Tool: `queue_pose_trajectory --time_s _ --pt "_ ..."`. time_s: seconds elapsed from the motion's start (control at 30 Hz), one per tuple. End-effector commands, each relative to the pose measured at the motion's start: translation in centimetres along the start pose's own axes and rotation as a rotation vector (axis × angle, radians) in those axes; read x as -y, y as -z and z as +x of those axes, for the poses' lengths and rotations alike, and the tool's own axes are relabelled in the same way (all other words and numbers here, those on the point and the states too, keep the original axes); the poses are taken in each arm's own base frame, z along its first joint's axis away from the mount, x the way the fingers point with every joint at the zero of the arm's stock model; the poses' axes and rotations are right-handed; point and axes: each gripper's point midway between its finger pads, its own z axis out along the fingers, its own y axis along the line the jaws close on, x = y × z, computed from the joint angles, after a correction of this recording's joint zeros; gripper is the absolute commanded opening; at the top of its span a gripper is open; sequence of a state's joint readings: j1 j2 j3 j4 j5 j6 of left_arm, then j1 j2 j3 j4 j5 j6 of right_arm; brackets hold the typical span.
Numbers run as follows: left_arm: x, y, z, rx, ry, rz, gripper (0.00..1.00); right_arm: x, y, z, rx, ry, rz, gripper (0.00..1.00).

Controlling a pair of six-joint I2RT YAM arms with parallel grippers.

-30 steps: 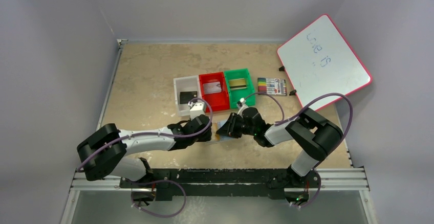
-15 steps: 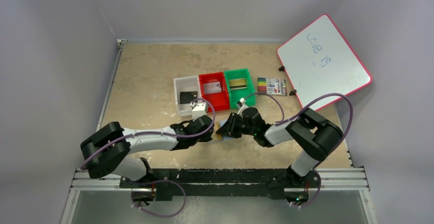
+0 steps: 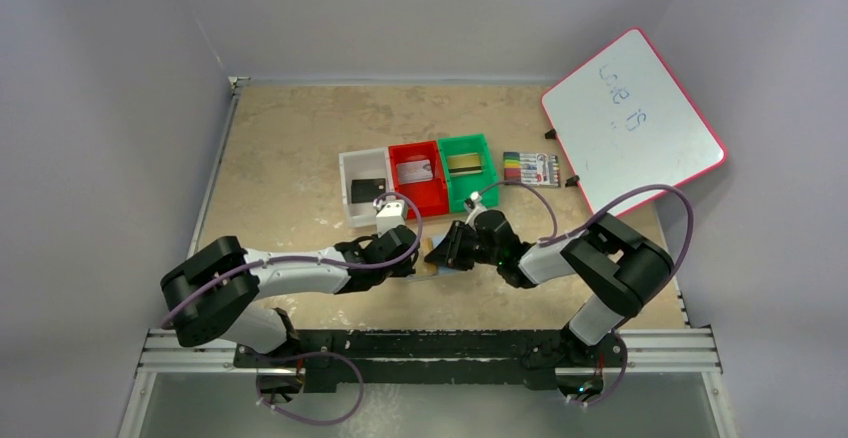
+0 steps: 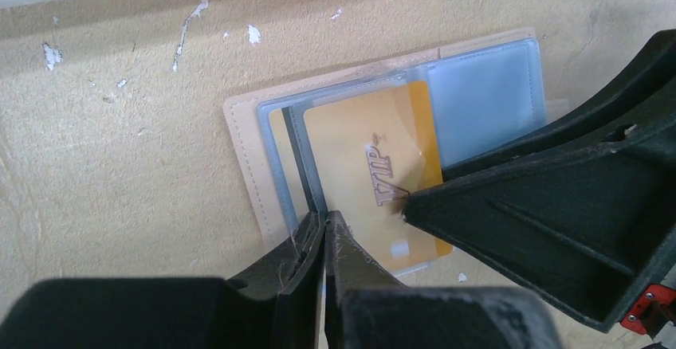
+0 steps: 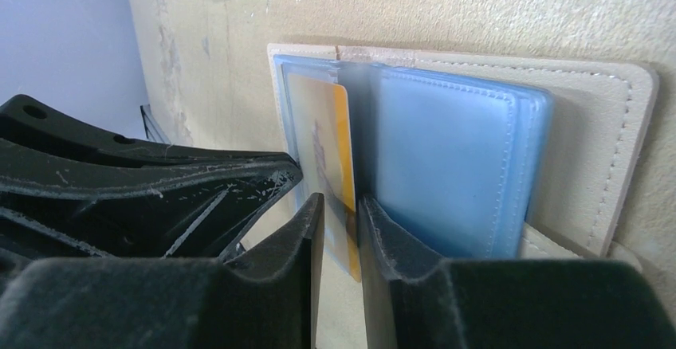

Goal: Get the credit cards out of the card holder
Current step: Remove the credit card from the card holder.

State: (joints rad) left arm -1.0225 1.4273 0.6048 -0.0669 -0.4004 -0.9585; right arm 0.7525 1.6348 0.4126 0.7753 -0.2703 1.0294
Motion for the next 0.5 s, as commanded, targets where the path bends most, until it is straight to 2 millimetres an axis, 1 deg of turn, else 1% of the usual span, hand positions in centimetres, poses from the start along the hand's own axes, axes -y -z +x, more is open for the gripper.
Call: queue_pose_trajectory --time_s 0.0,0.03,0.1,0.23,0.37,0.43,0.47 --pt "-0.4 -0.3 0.8 -0.021 -0.023 -0.013 0.03 -1.1 0.6 -0.5 0.031 0.008 -0.037 0.25" --pt "-0.5 -0.4 0.9 -0.022 -0.026 -0.018 0.02 -1.1 0.7 -0.5 0.037 0.007 -0.039 0.23" --pt "-0.8 -0.4 1.0 -0.025 -0.031 -0.029 0.01 -1.1 0.9 -0.7 0.050 0.007 -0.039 0.14" --pt "-1.3 -0.5 1.1 -0.026 -0.036 -0.049 0.00 -0.9 1.0 -0.9 0.059 0.008 -0.023 0.06" --pt "-1.9 -0.5 1.2 -0.024 -0.043 -0.079 0.00 -0.5 1.3 -1.0 0.068 -0.002 -0.010 0.07" --pt "-2.2 -0.5 1.3 -0.027 -0.049 -0.093 0.00 -0.4 1.4 -1.0 0.070 -0.002 -0.009 0.11" --pt "-2.1 -0.6 1.3 -0.028 -0.049 -0.093 0.00 -0.4 1.4 -1.0 0.070 -0.001 -0.012 0.16"
